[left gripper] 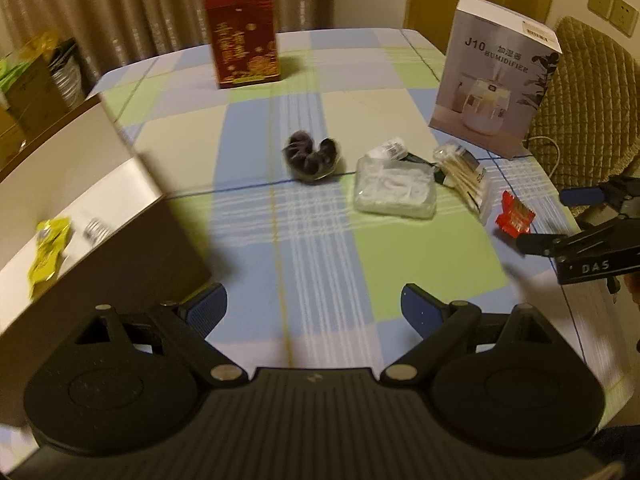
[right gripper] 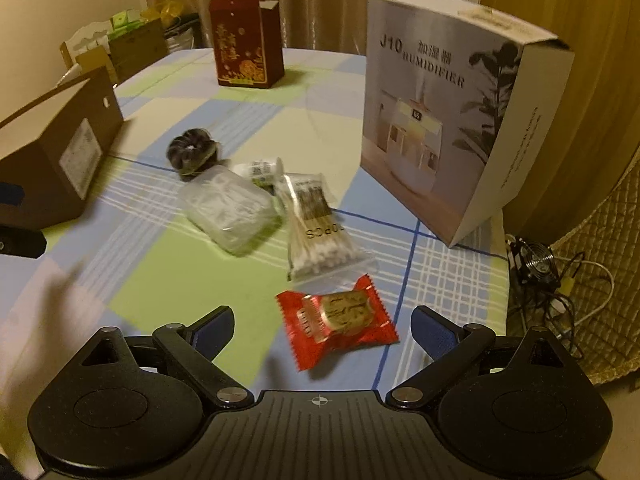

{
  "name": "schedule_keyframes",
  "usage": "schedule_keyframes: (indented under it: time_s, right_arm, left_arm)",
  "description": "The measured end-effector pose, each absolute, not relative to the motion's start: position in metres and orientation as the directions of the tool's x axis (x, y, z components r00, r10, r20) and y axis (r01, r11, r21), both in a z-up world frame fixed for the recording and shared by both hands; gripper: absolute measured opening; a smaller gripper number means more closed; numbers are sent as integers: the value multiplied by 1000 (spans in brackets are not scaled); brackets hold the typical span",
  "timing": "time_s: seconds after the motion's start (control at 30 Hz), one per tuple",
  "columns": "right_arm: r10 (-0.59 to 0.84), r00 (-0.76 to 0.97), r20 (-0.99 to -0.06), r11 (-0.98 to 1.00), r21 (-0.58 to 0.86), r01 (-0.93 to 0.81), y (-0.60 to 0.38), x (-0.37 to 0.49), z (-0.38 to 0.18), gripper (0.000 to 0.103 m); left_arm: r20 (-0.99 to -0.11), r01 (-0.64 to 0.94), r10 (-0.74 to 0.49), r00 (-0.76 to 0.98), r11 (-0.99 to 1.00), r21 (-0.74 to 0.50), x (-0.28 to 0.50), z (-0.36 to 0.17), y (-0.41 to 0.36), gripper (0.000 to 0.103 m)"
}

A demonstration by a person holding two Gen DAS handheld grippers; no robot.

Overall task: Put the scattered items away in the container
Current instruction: 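Move both tools back toward the remaining items on the table, then grasp the red snack packet with the right tool while the left tool grasps the clear floss case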

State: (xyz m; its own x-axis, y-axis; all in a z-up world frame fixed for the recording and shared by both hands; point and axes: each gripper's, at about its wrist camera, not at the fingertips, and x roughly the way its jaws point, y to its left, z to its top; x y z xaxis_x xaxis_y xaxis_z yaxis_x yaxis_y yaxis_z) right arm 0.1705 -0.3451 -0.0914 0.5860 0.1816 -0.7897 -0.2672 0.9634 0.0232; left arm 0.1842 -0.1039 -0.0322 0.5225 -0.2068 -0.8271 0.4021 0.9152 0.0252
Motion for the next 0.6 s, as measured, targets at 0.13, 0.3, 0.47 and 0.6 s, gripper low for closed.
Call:
schedule_keyframes:
  time_s: [0.13,0.3,0.47,0.6]
  right_arm:
    - [191,561,-805,957,26,-290,-348,184,-101,100]
    - [210,518,-829,948,44,-314,-351,196,-116,71]
    - [219,511,-831,946,52,-321,-356,201,-120,49]
    - [255,482,-838,945,111,-307,-368,211,-115,28]
  left_arm:
    - [-834,436,-228,502,900,16,206,-42,-119,91]
    - [-840,486,-266,473,874,-3,227,-55,-135,91]
    - [-843,540,-304,444,841,-19,240,-68,-153,91]
    - [-841,572,-338,422,819,-43,250,-76,-165,91]
